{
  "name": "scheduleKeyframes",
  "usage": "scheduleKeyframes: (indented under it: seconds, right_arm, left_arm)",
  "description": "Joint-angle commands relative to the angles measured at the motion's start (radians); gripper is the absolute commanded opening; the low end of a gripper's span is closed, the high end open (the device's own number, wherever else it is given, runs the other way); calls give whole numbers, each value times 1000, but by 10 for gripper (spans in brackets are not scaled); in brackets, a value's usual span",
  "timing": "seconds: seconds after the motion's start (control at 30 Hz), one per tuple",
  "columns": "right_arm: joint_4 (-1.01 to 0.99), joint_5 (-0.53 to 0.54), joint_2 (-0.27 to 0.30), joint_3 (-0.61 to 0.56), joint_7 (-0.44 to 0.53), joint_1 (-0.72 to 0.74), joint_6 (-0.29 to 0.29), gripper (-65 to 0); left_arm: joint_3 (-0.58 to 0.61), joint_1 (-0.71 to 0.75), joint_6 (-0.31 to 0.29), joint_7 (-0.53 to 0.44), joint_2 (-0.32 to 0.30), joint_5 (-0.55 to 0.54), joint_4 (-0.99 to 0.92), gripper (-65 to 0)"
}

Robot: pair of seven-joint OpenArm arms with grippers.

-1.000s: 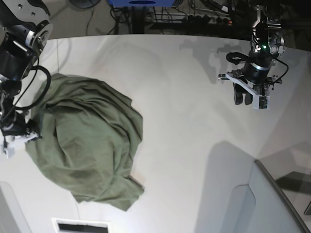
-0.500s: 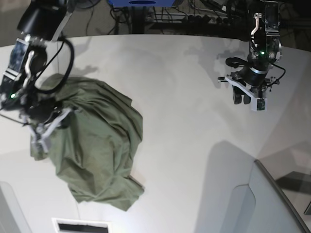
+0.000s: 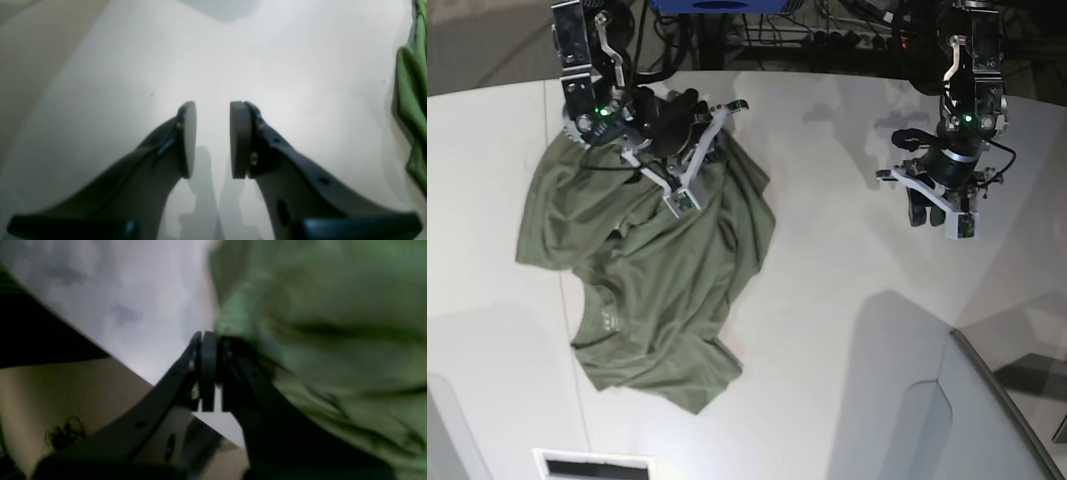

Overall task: Layout the t-shirt on the table in an organized manner, then fold the t-shirt properly
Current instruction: 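Drag the grasped cloth with the right gripper across the shirt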

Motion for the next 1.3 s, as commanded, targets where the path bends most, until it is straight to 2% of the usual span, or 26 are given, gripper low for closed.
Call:
scheduleKeyframes:
  seconds: [0.0,0.17,0.23,0.4,0.53,0.67,0.73,0.87,0.93,1.03,1.17,1.27]
  right_arm:
    - [20,19,-2,-1,8,20,11,-557]
    - [127,18,5,6,-15,6,11,-356]
    - [196,18,27,6,-15,3,8,-329]
    - [259,13,65,7,-21,56,-5,-323]
    - [132,15,76,7,-18,189,-75,-323]
    - [-71,15,77,9,-14,362,-81,-323]
    - [-181,13,76,62,-6,448,-81,-324]
    - [-365,13,81,243,86,565,-81,-323]
    - [-440,13,113,289,100,606,-81,-323]
    - [-579,15,166,299,117,655,-81,-323]
    - [-704,18,211,300,204,666,-81,-323]
    - [-758,18,226,300,217,660,-81,-323]
  left_arm:
    - [-3,-6,0,-22,-10,5,15,-476]
    - [-2,-6,0,-20,-14,6,12,-476]
    - [-2,-4,0,-20,-16,6,12,-476]
    - [-12,-1,0,-23,-17,6,-21,-476]
    - [-12,8,0,-26,-43,-3,-70,-476]
    - [-12,43,0,-28,-45,-3,-64,-476]
    - [-14,56,0,-28,-45,-1,-62,-476]
    - [-14,76,0,-28,-45,-1,-62,-476]
    - [-15,83,0,-29,-46,-1,-62,-476]
    - [-28,85,0,-29,-45,-1,-62,-476]
    - [-51,85,0,-29,-40,-1,-62,-476]
    - [-51,83,0,-29,-43,-1,-62,-476]
